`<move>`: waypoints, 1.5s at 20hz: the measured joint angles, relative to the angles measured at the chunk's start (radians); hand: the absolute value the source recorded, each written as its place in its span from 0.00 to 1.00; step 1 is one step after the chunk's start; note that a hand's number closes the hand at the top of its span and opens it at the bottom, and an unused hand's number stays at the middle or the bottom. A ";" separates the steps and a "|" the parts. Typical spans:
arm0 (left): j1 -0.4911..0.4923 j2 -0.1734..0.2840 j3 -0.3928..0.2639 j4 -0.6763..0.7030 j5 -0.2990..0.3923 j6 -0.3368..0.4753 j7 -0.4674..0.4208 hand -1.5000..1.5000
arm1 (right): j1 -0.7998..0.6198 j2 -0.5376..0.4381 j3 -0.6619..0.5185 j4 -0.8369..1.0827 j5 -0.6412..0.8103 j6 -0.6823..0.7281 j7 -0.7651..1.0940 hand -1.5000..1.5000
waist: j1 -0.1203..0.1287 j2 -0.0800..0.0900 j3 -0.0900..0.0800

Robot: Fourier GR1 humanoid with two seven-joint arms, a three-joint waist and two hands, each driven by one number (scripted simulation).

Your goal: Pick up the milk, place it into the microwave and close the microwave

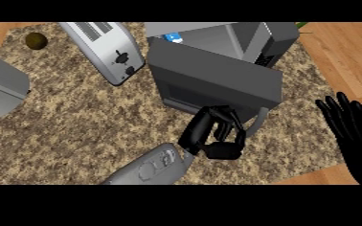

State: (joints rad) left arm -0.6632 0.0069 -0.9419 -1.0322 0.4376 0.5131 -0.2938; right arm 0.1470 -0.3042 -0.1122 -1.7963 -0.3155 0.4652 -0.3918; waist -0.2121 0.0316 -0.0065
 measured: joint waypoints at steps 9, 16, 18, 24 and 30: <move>-0.124 -0.006 0.080 0.086 0.154 0.062 -0.013 1.00 | -0.012 -0.020 0.004 -0.059 -0.088 0.032 0.054 0.00 | -0.061 0.022 0.000; -0.184 -0.007 0.159 0.135 0.269 0.071 -0.081 1.00 | -0.024 -0.044 0.000 -0.090 -0.147 0.049 0.095 0.00 | -0.095 0.038 -0.002; -0.203 -0.007 0.176 0.156 0.292 0.065 -0.099 1.00 | -0.030 -0.051 -0.003 -0.099 -0.160 0.050 0.106 0.00 | -0.102 0.042 -0.002; -0.226 -0.007 0.189 0.193 0.349 0.055 -0.153 1.00 | -0.056 -0.074 -0.010 -0.123 -0.195 0.051 0.136 0.00 | -0.116 0.047 0.000; -0.224 -0.007 0.189 0.204 0.390 0.051 -0.212 1.00 | -0.077 -0.093 -0.020 -0.145 -0.233 0.051 0.160 0.00 | -0.127 0.047 0.001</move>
State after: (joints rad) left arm -0.8870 -0.0002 -0.7532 -0.8280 0.8276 0.5639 -0.5062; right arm 0.0702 -0.3975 -0.1326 -1.9415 -0.5487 0.5163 -0.2314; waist -0.3388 0.0789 -0.0055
